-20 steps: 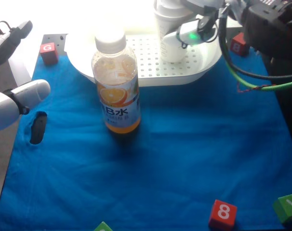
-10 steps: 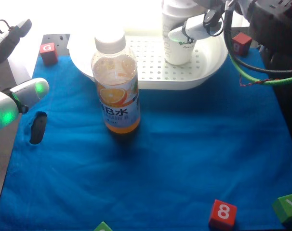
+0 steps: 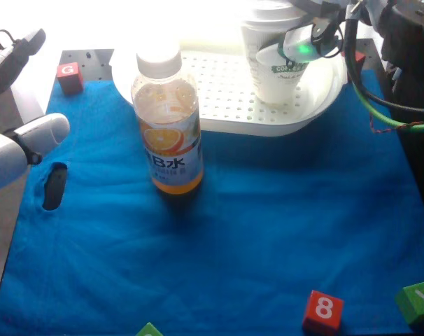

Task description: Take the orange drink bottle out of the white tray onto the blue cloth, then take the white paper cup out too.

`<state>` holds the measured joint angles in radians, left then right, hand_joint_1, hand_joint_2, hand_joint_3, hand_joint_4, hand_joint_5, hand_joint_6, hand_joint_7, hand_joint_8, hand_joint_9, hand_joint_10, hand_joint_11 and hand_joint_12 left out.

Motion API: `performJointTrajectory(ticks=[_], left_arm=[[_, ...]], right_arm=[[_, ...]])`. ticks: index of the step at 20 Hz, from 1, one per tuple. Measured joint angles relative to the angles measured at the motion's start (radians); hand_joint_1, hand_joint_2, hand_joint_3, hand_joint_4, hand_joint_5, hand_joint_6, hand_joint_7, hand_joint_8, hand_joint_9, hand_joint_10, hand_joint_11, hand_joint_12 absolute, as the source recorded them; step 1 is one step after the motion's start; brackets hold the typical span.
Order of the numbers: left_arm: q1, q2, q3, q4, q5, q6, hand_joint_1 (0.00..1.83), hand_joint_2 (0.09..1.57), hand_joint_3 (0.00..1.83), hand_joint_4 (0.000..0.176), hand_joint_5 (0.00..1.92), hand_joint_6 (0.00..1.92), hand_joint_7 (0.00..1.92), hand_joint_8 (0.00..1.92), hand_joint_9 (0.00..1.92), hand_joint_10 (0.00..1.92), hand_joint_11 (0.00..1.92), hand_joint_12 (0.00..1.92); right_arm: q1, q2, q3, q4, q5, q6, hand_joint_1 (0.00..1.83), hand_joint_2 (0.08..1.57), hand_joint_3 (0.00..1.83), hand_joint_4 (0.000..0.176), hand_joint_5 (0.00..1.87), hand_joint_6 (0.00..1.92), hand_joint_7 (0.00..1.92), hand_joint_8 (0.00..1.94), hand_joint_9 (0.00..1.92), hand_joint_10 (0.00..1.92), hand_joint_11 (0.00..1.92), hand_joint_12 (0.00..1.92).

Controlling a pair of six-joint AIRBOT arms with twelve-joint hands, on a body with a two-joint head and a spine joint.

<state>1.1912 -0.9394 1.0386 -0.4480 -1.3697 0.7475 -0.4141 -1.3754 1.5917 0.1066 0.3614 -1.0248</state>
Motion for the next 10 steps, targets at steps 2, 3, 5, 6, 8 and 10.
performJointTrajectory(ticks=[2, 3, 5, 6, 8, 10], left_arm=[[0.000, 0.000, 0.000, -0.001, 0.000, 0.000, 0.47, 1.30, 0.00, 0.038, 0.00, 0.00, 0.00, 0.00, 0.00, 0.00, 0.00, 0.00], [0.000, 0.000, 0.000, -0.001, 0.000, 0.000, 0.47, 1.30, 0.00, 0.036, 0.00, 0.00, 0.00, 0.00, 0.00, 0.00, 0.00, 0.00], [0.000, 0.000, 0.000, 0.000, -0.001, 0.000, 0.47, 1.31, 0.00, 0.032, 0.00, 0.00, 0.00, 0.00, 0.00, 0.00, 0.00, 0.00], [0.000, 0.000, 0.000, -0.002, -0.001, 0.000, 0.46, 1.30, 0.00, 0.042, 0.00, 0.00, 0.00, 0.00, 0.00, 0.00, 0.00, 0.00], [0.000, 0.000, 0.000, -0.005, -0.001, 0.000, 0.46, 1.30, 0.00, 0.028, 0.00, 0.00, 0.00, 0.00, 0.00, 0.00, 0.00, 0.00], [0.000, 0.000, -0.002, -0.002, -0.002, 0.000, 0.47, 1.31, 0.00, 0.022, 0.00, 0.00, 0.00, 0.00, 0.00, 0.00, 0.00, 0.00]], right_arm=[[0.000, 0.019, -0.032, -0.008, 0.029, 0.000, 1.04, 1.39, 0.02, 0.000, 0.39, 1.80, 0.61, 1.71, 0.65, 1.92, 0.82, 1.92], [0.000, 0.033, -0.053, -0.019, 0.048, 0.000, 1.05, 1.40, 0.01, 0.000, 0.37, 1.79, 0.62, 1.72, 0.65, 1.92, 0.84, 1.92], [0.000, 0.072, -0.104, -0.029, 0.084, 0.000, 0.90, 1.40, 0.00, 0.000, 0.49, 1.75, 0.34, 1.83, 0.47, 1.92, 0.62, 1.92], [0.000, 0.100, -0.137, -0.045, 0.111, 0.000, 0.85, 1.38, 0.00, 0.017, 0.53, 1.71, 0.39, 1.72, 0.23, 1.76, 0.12, 1.92], [0.000, 0.126, -0.166, -0.055, 0.161, 0.000, 0.92, 1.36, 0.00, 0.000, 0.55, 1.67, 0.40, 1.71, 0.39, 1.85, 0.26, 1.92], [0.000, 0.172, -0.228, -0.070, 0.199, 0.000, 0.95, 1.37, 0.00, 0.000, 0.53, 1.69, 0.30, 1.76, 0.48, 1.92, 0.61, 1.92]])
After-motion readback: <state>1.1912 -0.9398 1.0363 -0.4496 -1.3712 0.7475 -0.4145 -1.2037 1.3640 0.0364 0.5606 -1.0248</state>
